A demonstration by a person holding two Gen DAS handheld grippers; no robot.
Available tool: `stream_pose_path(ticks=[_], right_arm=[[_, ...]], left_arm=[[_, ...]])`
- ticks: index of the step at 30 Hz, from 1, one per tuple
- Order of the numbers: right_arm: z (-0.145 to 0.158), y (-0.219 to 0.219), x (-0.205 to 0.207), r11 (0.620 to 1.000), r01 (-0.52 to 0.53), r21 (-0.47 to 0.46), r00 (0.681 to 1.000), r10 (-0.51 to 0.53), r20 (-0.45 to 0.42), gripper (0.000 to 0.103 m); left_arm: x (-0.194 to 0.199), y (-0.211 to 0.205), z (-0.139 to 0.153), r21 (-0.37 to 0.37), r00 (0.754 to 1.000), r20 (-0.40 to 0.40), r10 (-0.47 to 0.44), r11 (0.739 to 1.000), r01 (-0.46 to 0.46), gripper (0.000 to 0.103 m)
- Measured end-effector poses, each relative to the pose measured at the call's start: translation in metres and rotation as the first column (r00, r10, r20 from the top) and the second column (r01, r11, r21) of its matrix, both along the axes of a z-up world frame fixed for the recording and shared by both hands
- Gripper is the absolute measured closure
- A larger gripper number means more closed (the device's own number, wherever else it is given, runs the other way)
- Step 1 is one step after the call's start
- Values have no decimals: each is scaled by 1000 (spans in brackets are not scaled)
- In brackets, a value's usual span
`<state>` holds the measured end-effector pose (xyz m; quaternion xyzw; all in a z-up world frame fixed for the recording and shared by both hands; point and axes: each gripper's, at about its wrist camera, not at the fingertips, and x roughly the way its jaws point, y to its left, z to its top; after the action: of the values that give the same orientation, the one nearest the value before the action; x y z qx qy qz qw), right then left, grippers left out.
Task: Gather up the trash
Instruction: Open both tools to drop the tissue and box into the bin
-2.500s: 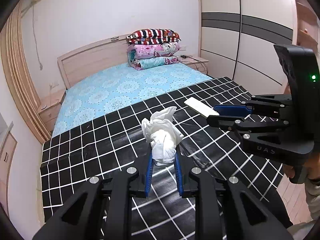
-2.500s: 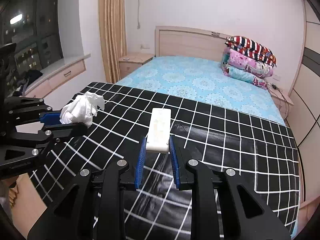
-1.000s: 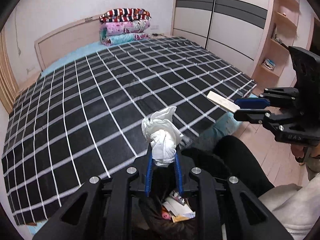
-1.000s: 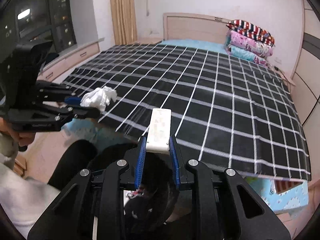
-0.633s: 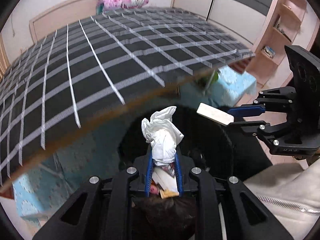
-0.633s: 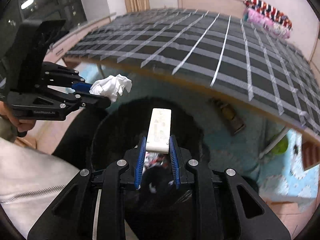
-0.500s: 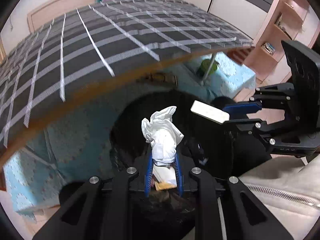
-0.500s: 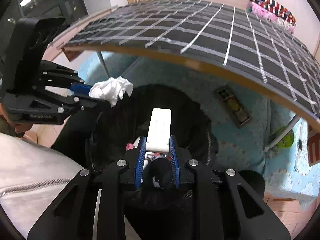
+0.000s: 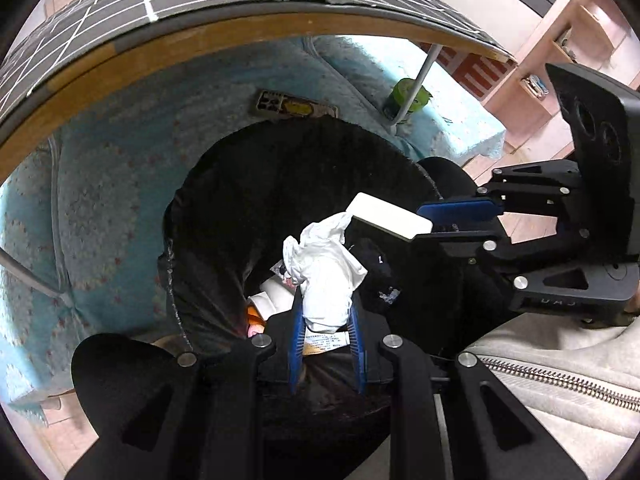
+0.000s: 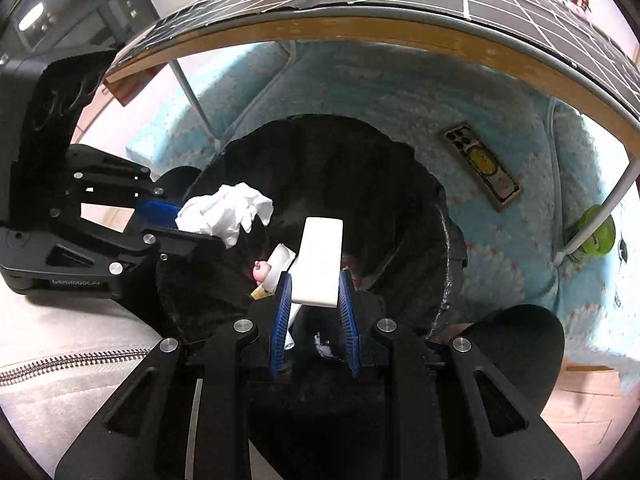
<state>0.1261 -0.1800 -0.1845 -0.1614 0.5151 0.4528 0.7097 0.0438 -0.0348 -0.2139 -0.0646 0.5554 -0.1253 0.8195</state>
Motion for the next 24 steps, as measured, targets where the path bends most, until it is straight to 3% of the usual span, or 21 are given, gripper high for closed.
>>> stream_pose_path(ticks=[3,4,6,7,8,19,24], right_arm=[[1,1,1,1000,5,5,1000,-5,0,77],[1,1,0,1000,4,11,1000,-4,-5,72],[1,2,0,1000,7,15,1000,-7,2,67],[2,2,0,1000,7,16,1000,-7,5,67],[3,3,-1,1000,5,19,1000,-5,4,67],[26,-7,7,998,33,48,999,-33,-1,66],[48,-17,12,995,47,89,998,-43,-45,62]], left_arm=[[1,2,0,-12,1000,-13,14,1000,-14,83],[2,2,1,-16,1000,-15,14,1000,-14,82],[3,3,3,-37,1000,-11,17,999,-18,70],[2,3,6,-45,1000,3,19,999,-19,56],[1,4,8,-43,1000,12,18,999,-18,50],[-3,7,27,-25,999,46,21,999,-20,49],[-9,10,50,-14,996,89,18,1000,-17,49]])
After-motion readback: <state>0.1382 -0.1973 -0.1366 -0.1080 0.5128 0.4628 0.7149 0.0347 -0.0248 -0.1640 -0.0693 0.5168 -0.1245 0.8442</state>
